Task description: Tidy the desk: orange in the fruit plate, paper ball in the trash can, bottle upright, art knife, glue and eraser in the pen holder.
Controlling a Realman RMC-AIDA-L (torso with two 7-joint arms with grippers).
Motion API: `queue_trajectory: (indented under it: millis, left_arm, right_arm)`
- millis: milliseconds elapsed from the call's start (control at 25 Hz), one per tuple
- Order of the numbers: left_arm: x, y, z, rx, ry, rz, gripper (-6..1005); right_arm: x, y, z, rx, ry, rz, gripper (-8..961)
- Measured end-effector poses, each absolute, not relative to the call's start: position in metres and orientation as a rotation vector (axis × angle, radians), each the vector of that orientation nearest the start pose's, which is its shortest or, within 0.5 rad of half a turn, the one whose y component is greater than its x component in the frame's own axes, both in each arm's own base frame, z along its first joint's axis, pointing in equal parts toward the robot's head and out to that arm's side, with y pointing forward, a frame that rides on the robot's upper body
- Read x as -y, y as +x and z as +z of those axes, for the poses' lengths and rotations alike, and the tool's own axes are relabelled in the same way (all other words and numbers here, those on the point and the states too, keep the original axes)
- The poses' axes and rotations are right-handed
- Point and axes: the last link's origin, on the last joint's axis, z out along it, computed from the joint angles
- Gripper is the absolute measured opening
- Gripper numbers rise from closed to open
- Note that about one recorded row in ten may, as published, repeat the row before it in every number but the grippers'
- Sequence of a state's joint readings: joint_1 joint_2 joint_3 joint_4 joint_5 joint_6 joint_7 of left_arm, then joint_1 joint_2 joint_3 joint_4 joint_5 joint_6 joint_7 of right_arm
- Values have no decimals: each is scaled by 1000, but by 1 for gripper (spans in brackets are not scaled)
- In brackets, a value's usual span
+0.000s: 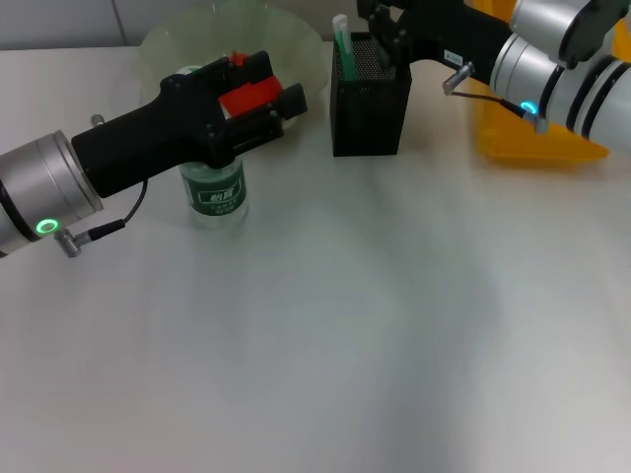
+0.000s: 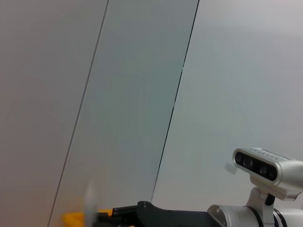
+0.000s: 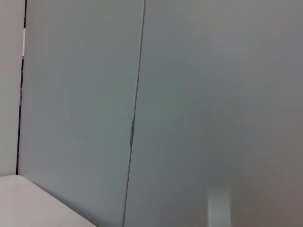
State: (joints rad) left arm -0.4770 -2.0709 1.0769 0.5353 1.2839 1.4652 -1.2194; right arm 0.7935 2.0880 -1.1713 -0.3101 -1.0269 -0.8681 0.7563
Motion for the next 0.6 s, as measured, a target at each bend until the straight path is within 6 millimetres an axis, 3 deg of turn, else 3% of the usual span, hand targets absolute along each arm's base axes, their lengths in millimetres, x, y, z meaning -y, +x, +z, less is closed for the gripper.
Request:
queue_trajectory:
  millis: [240, 360, 480, 600]
  left_arm:
    - [-335, -224, -9, 535, -2472, -1193, 688]
    - [-334, -225, -9, 536, -2473, -1195, 688]
    - [-333, -225, -9, 535, -2475, -1201, 688]
    - [-332, -225, -8, 528, -2477, -1203, 688]
  right_arm:
    - [-437, 191, -48, -298, -2251, 672, 252]
    - [-435, 190, -43, -329, -2243, 721, 354]
    - [-424, 191, -29, -388, -2260, 826, 456]
    - [-406, 195, -17, -443, -2300, 896, 467]
